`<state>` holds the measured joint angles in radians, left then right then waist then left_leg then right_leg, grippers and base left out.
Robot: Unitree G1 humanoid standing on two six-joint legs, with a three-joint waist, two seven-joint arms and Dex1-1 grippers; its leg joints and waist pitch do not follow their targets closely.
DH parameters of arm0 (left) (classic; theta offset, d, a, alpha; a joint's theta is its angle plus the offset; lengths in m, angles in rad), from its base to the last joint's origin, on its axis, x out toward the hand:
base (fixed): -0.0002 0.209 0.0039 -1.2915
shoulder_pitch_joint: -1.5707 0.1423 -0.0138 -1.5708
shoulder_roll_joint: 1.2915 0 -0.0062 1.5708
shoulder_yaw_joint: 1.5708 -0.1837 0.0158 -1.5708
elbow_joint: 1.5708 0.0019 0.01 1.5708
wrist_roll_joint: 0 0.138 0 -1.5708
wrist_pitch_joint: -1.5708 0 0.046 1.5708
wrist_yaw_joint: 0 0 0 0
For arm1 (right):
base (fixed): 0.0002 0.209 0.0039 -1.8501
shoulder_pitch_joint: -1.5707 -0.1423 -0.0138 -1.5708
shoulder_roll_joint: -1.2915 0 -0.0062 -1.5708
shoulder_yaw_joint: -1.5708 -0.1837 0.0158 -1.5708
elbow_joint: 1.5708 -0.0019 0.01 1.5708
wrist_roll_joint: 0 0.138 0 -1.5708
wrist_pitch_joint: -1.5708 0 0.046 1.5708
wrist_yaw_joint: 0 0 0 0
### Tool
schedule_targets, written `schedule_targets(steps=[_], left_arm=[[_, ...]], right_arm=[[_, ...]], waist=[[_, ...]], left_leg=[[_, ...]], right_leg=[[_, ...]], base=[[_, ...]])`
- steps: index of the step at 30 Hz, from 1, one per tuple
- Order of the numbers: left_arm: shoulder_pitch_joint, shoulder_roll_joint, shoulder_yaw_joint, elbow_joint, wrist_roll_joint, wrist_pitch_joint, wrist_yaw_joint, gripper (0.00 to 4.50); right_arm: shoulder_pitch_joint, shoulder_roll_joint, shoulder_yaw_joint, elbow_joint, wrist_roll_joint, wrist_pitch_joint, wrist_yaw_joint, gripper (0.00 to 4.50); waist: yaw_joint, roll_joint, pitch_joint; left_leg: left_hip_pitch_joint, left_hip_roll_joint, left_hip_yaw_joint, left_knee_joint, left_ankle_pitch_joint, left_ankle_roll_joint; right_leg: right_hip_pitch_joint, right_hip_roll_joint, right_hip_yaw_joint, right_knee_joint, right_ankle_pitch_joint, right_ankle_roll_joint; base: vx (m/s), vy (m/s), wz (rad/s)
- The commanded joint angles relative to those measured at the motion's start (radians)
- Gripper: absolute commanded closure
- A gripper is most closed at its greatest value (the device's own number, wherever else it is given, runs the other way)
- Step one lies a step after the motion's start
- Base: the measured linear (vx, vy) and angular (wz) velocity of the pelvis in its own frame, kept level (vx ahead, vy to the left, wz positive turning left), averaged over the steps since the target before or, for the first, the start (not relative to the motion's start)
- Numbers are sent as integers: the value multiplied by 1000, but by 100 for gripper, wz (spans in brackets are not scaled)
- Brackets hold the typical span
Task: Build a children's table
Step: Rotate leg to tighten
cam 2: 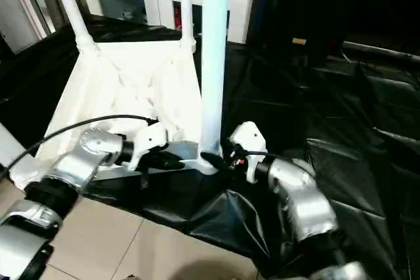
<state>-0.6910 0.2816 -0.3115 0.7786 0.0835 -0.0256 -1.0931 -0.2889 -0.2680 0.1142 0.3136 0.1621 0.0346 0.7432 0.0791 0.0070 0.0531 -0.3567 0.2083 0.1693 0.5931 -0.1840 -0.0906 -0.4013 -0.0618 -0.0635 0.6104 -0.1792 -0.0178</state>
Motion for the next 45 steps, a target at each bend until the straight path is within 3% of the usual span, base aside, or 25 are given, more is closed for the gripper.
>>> schedule_targets(steps=[1, 2, 3, 4, 5, 6, 11, 12, 13, 18, 19, 20, 23, 24, 25, 26, 29, 30, 33, 34, 38, 39, 45], left_arm=[[-13, -44, 8, 54, 11, 11, 104, 450], [-25, -65, 10, 71, 11, 10, 127, 450], [-30, -76, 7, 79, 14, -3, 138, 450], [-32, -82, 5, 75, 11, 1, 128, 450], [-32, -82, 5, 75, 11, 1, 128, 450], [-35, -88, 0, 69, 9, 3, 114, 450], [-41, -69, -25, 66, 31, -32, 56, 450], [-45, -64, -28, 71, 36, -42, 45, 450], [-47, -56, -32, 69, 39, -48, 32, 450], [-54, -43, -31, 70, 40, -54, 3, 450], [-53, -39, -30, 67, 40, -54, -1, 450], [-51, -34, -32, 65, 43, -57, -7, 450], [-42, -24, -33, 53, 42, -63, -21, 450], [-33, -15, -34, 41, 39, -69, -36, 450], [-32, -14, -34, 39, 39, -70, -36, 450], [-28, -12, -33, 32, 39, -69, -36, 450], [-30, -10, -29, 38, 40, -65, -30, 450], [-34, -7, -27, 42, 43, -65, -25, 450], [-37, -2, -22, 45, 42, -62, -26, 450], [-37, -2, -22, 45, 42, -62, -26, 450], [-32, 5, -23, 39, 41, -58, -32, 450], [-30, 5, -23, 39, 42, -54, -32, 450], [-26, 3, -21, 51, 47, -46, -15, 450]], right_arm=[[33, 31, -3, 19, -2, 4, -56, 235], [50, 43, 3, 13, -5, 7, -69, 239], [63, 48, 12, 5, -12, -2, -73, 239], [70, 53, 16, -6, -12, 0, -76, 241], [70, 53, 16, -6, -12, 0, -76, 243], [77, 58, 21, -21, -22, -2, -83, 244], [53, 22, 28, -60, -55, -22, -72, 244], [44, 13, 21, -65, -52, -22, -67, 190], [35, 2, 14, -72, -42, -12, -56, 176], [11, -34, 17, -83, -35, 16, -18, 133], [8, -43, 22, -85, -37, 22, -8, 129], [8, -50, 26, -87, -35, 30, 1, 123], [6, -62, 43, -91, -46, 36, 17, 100], [-6, -54, 47, -75, -52, 35, 9, 100], [-8, -53, 47, -71, -53, 34, 8, 100], [-18, -51, 51, -55, -61, 29, 8, 100], [-31, -46, 52, -36, -62, 29, 10, 100], [-39, -44, 52, -25, -61, 31, 11, 100], [-50, -42, 55, -10, -57, 34, 22, 100], [-50, -42, 55, -10, -57, 34, 22, 125], [-56, -40, 55, 3, -55, 30, 23, 138], [-54, -42, 57, 5, -58, 30, 25, 163], [-42, -41, 66, 24, -80, 16, 11, 209]], waist=[[-3, -5, -58], [-1, -8, -56], [0, -9, -55], [1, -2, -54], [1, -4, -54], [1, 0, -56], [0, 0, -60], [0, -1, -61], [-1, -7, -62], [0, 2, -65], [-1, 1, -64], [-1, -6, -65], [1, -4, -64], [2, 4, -63], [-1, 2, -64], [-2, -14, -63], [1, -2, -61], [-1, -13, -61], [2, -12, -61], [2, -12, -61], [2, -14, -59], [1, -16, -59], [1, -15, -59]], left_leg=[[2, 14, 1, -70, -228, 35], [10, 12, 0, -72, -262, 29], [9, 11, -1, -73, -269, 30], [12, 11, -2, -74, -274, 30], [13, 11, -1, -74, -281, 33], [13, 13, -4, -76, -286, 35], [7, 13, -4, -77, -267, 38], [6, 13, -4, -77, -262, 40], [5, 13, -3, -76, -254, 43], [4, 14, 0, -71, -212, 54], [4, 15, 0, -72, -213, 53], [2, 15, 0, -72, -211, 53], [2, 15, -1, -72, -212, 55], [3, 15, -3, -73, -219, 51], [2, 15, -1, -73, -222, 49], [2, 15, 0, -73, -223, 48], [4, 17, -2, -75, -233, 42], [4, 17, 0, -75, -233, 41], [3, 18, -1, -75, -215, 46], [3, 18, -1, -75, -215, 46], [3, 17, 0, -76, -219, 44], [3, 18, 0, -76, -221, 43], [4, 18, 0, -76, -221, 42]], right_leg=[[46, -71, 45, -94, -337, -159], [44, -71, 43, -102, -394, -144], [46, -70, 42, -104, -423, -131], [45, -71, 42, -106, -436, -126], [43, -71, 43, -109, -446, -121], [43, -72, 43, -108, -454, -116], [47, -70, 44, -102, -389, -126], [48, -70, 44, -101, -376, -128], [51, -70, 44, -99, -365, -129], [52, -69, 45, -88, -261, -169], [52, -69, 45, -88, -260, -171], [55, -69, 45, -87, -256, -173], [54, -71, 45, -87, -266, -171], [53, -72, 45, -87, -279, -171], [53, -71, 45, -90, -281, -169], [53, -70, 44, -90, -284, -168], [50, -74, 45, -92, -321, -163], [49, -72, 45, -92, -308, -166], [51, -74, 46, -87, -292, -167], [50, -74, 46, -87, -289, -168], [50, -75, 46, -89, -310, -163], [50, -75, 46, -90, -318, -160], [49, -74, 47, -90, -311, -161]], base=[[0, 0, 0], [0, 0, 0], [0, 0, 0], [0, 0, 0], [0, 0, 0], [0, 0, 0], [0, 0, 0], [0, 0, 0], [0, 0, 0], [0, 0, 0], [0, 0, 0], [0, 0, 0], [0, 0, 0], [0, 0, 0], [0, 0, 0], [0, 0, 0], [0, 0, 0], [0, 0, 0], [0, 0, 0], [0, 0, 0], [0, 0, 0], [0, 0, 0], [0, 0, 0]])
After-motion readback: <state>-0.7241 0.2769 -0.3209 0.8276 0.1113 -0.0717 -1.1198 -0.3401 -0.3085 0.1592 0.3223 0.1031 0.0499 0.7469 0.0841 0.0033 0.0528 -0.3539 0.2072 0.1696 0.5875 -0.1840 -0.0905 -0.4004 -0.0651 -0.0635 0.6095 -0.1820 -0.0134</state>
